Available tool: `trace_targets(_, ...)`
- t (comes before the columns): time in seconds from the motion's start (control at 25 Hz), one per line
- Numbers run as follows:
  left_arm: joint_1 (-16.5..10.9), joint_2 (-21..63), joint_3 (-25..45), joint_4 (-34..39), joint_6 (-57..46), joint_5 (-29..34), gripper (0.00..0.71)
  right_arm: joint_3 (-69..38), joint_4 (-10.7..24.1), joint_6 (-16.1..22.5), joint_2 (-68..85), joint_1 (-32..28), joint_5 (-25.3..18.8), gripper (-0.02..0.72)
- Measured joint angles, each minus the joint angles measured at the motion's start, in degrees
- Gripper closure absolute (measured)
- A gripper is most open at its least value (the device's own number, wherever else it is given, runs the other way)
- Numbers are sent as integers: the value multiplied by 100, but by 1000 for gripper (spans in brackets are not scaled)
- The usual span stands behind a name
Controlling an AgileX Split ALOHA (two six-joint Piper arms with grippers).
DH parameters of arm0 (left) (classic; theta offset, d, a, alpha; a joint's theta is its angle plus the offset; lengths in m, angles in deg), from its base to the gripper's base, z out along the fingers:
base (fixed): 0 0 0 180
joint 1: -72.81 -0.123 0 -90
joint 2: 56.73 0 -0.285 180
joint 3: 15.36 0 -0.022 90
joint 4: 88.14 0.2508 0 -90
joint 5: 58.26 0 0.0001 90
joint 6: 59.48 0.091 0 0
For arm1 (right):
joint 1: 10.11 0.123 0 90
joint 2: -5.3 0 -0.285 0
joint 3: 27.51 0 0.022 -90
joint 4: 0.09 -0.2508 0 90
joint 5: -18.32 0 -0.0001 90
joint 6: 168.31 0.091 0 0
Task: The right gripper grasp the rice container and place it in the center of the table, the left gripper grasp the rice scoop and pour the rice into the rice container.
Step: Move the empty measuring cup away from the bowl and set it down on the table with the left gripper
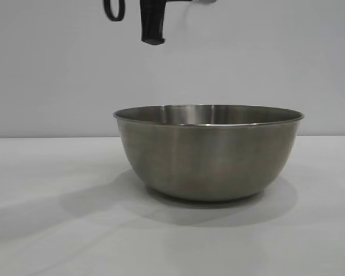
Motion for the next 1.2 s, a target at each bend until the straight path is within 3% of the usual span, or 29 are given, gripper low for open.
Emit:
trace_targets(0.16, -425, 0, 84, -559, -2604, 313, 710, 0, 0, 0, 0, 0, 0, 440)
trace_targets(0.36, -1545, 0, 685, -247, -5135, -499, 710, 0, -4, 0, 0, 0, 0, 440)
trace_targets(0.48, -2132, 0, 1207, 155, -5821, -1260, 710, 0, -4, 2, 0, 0, 0, 440)
trace_targets(0.6, -2452, 9, 1575, 248, -5865, -1576, 710, 0, -4, 2, 0, 0, 0, 440)
trace_targets(0.88, -2565, -321, 2067, 226, -5225, -1772, 710, 0, -4, 2, 0, 0, 0, 440)
trace_targets(1.2, -2565, -798, 2089, 226, -5061, -1965, 710, 0, -4, 2, 0, 0, 0, 440)
